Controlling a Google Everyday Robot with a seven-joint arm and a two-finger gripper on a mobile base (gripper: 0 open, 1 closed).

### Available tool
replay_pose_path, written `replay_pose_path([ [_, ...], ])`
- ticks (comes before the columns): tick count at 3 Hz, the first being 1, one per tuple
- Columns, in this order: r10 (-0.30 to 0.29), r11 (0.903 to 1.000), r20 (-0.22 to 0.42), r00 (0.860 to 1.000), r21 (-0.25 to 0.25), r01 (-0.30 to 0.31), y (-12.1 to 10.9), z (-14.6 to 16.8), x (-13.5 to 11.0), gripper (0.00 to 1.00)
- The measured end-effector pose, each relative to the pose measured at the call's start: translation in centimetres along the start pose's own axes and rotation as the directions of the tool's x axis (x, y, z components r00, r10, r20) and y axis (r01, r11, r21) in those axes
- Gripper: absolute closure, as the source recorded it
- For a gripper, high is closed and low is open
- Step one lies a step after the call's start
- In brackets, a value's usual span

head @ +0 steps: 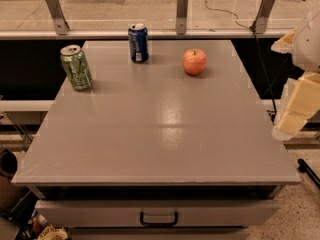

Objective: Pick apple

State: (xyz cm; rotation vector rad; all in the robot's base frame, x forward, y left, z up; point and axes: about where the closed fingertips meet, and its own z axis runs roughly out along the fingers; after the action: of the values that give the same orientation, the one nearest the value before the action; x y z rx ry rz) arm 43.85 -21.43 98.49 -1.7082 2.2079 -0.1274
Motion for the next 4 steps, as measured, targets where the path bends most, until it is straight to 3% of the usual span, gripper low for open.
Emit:
replay_pose_path([
  [2,0.011,0.9998,0.032,0.999,0.018,-0.012,-1.0,-0.1,-0.2,0.0],
  [3,0.047,0.9969,0.126,0.991,0.057,-0.055,-3.6,0.5,-0.5,0.0],
  [4,0.096,0.9875,0.266,0.959,0.096,-0.125,-6.4,2.6,-1.2,0.0],
])
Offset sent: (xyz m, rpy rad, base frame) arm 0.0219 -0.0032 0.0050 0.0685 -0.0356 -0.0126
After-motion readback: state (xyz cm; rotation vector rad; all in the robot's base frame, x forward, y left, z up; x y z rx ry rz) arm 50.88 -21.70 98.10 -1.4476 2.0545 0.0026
